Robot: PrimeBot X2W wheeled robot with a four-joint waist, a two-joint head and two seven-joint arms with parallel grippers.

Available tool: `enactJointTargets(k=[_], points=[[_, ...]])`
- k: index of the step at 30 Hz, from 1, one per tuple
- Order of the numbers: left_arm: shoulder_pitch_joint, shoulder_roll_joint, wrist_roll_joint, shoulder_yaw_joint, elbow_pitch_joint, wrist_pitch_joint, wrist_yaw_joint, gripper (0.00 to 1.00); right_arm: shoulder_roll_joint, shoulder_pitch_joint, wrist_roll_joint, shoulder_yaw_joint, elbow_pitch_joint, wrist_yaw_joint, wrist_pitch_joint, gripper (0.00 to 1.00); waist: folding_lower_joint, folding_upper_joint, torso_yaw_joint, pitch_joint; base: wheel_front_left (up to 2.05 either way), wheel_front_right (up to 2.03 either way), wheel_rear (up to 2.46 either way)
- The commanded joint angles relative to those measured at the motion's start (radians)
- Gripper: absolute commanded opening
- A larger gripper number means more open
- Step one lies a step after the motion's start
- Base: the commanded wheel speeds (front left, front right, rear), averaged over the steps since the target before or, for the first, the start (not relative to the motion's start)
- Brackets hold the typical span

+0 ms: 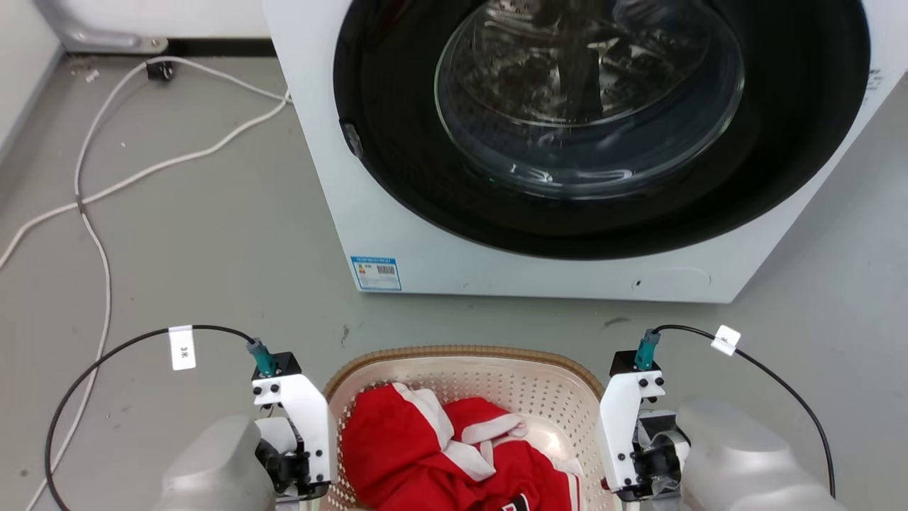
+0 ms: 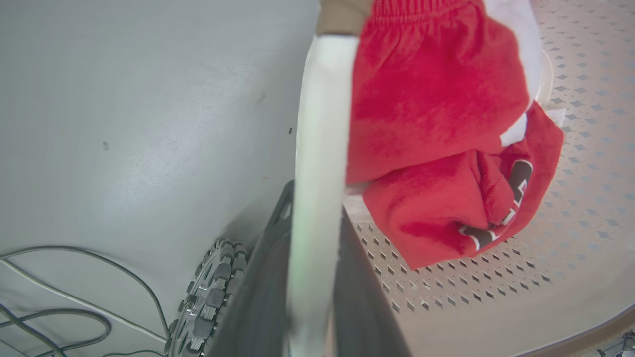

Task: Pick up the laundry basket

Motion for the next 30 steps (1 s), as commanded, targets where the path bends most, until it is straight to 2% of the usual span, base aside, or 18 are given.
enactJointTargets(k=[1, 10, 30], points=[[-0.022, -0.027, -0.012, -0.002, -0.009, 0.008, -0.005, 0.0, 0.027, -0.018, 0.007, 0.001, -0.003, 0.014, 0.016, 0.0, 0.0001, -0.0001, 0.002, -0.023, 0.0, 0.0, 0.0], [-0.014, -0.062, -0.02, -0.029, -0.018, 0.055, -0.005, 0.0, 0.002, -0.001, 0.021, -0.006, 0.025, 0.014, 0.061, 0.0, 0.0001, -0.0001, -0.007, -0.097, 0.0, 0.0, 0.0], [-0.025, -0.083, -0.044, -0.072, -0.038, 0.105, -0.007, 0.0, -0.038, -0.005, 0.023, -0.034, 0.036, 0.014, 0.129, 0.0, 0.0001, -0.0001, -0.046, -0.125, 0.0, 0.0, 0.0]])
